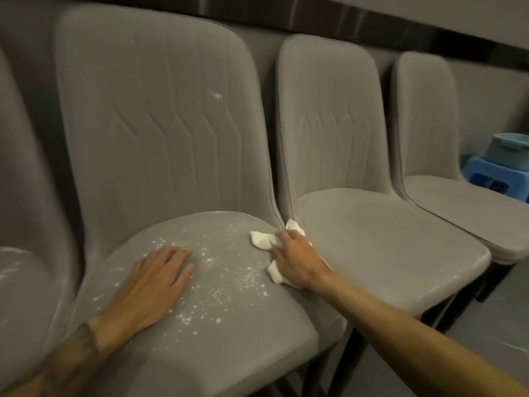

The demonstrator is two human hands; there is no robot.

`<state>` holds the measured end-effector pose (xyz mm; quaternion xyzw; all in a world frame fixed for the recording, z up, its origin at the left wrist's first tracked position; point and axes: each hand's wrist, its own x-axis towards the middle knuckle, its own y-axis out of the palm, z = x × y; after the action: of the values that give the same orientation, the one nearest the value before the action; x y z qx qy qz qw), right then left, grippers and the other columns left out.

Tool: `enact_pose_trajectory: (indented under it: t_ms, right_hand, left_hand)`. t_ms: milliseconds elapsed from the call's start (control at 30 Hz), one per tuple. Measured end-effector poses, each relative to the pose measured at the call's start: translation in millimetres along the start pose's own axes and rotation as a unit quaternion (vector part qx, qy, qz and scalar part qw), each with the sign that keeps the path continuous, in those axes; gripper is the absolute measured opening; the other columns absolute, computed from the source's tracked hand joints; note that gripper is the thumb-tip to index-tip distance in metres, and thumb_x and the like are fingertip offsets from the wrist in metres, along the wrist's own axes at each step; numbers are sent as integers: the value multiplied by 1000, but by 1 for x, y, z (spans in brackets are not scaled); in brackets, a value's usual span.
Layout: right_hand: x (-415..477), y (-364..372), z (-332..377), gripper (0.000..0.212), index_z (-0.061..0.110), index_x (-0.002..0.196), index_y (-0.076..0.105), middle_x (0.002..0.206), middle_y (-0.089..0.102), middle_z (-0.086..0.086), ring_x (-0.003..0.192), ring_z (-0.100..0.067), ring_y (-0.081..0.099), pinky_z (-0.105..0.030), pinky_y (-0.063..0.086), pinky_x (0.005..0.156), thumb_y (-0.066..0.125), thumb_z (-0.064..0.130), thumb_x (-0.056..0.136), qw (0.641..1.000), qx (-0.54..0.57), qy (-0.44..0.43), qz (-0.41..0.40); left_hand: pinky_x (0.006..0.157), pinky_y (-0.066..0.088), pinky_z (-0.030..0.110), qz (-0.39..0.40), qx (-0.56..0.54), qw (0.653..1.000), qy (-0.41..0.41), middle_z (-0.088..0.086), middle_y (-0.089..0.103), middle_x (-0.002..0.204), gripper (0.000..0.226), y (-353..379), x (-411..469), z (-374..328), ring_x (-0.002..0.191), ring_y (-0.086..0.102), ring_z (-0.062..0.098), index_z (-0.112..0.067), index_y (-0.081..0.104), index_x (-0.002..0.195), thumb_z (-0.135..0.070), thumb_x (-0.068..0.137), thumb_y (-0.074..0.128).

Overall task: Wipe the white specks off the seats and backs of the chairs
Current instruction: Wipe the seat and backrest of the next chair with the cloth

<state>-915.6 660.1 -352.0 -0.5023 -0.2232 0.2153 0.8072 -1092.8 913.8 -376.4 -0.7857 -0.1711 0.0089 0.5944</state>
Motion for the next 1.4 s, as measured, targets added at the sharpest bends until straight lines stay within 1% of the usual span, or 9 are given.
enact_pose_trajectory:
  t_ms: [100, 333, 567, 833, 933, 1100, 1233, 1300, 1400]
  right_hand:
    - [8, 4, 9, 32, 7, 111, 62, 122, 60, -13, 121, -32, 51, -41, 43, 96, 37, 25, 106, 999, 27, -27, -16]
    - [59, 37, 43, 31, 13, 129, 59, 134, 55, -11, 121, -30, 52, -37, 41, 101, 47, 26, 103, 987, 21, -152, 53]
    - [108, 47, 21, 33, 6, 129, 55, 140, 48, -14, 125, -32, 50, -38, 40, 107, 42, 14, 100, 994, 9, -107, 36]
    - [113, 63, 55, 43, 12, 147, 40, 158, 33, -10, 144, -29, 32, -40, 27, 118, 40, 27, 106, 971, 39, -211, 109]
    - [118, 52, 30, 50, 9, 153, 30, 156, 33, -14, 140, -32, 37, -40, 31, 116, 38, 20, 105, 983, 18, -160, 91]
    - [127, 67, 57, 47, 4, 147, 39, 152, 36, -18, 137, -35, 40, -40, 34, 113, 39, 11, 101, 993, -15, -100, 57]
    - [121, 86, 92, 48, 9, 152, 37, 162, 29, -10, 148, -27, 28, -38, 23, 121, 41, 22, 106, 978, 12, -192, 84]
    - [115, 83, 83, 42, 16, 146, 47, 157, 38, -8, 142, -25, 38, -38, 32, 117, 43, 25, 105, 972, 6, -217, 87]
    - [116, 58, 48, 32, 29, 130, 65, 139, 58, -11, 120, -20, 57, -24, 44, 93, 46, 29, 104, 984, 9, -172, 36]
  left_hand:
    - [113, 31, 34, -11, -1, 999, -46, -12, 44, 144, 44, -9, -11, 11, 132, 45, 14, -35, 45, 144, -51, 107, 29]
    - [117, 32, 39, -33, 33, 992, -119, -9, 45, 148, 50, -25, -40, 42, 136, 44, 17, -34, 46, 145, -56, 104, 28]
    - [108, 36, 41, -51, 61, 981, -175, -9, 50, 139, 55, -33, -42, 71, 128, 50, 17, -32, 52, 138, -59, 100, 24]
    - [107, 34, 35, -38, 62, 985, -154, -18, 45, 137, 54, -35, -46, 81, 120, 47, 4, -35, 56, 135, -63, 104, 22]
    - [109, 33, 33, -31, 62, 989, -129, -22, 42, 135, 63, -39, -46, 89, 119, 45, -1, -39, 54, 134, -70, 95, 15]
    - [108, 29, 33, -45, 59, 991, -113, -25, 41, 128, 49, -33, -43, 102, 116, 44, -4, -44, 54, 129, -64, 98, 21]
    - [100, 30, 34, -58, 73, 990, -102, -24, 42, 123, 46, -31, -42, 111, 113, 48, -1, -45, 56, 122, -63, 98, 21]
    - [96, 31, 35, -62, 82, 991, -89, -22, 43, 121, 44, -32, -39, 115, 110, 50, 2, -44, 58, 118, -62, 98, 23]
    - [93, 33, 37, -89, 89, 990, -71, -20, 45, 120, 39, -29, -40, 117, 109, 55, 6, -42, 61, 116, -55, 101, 27]
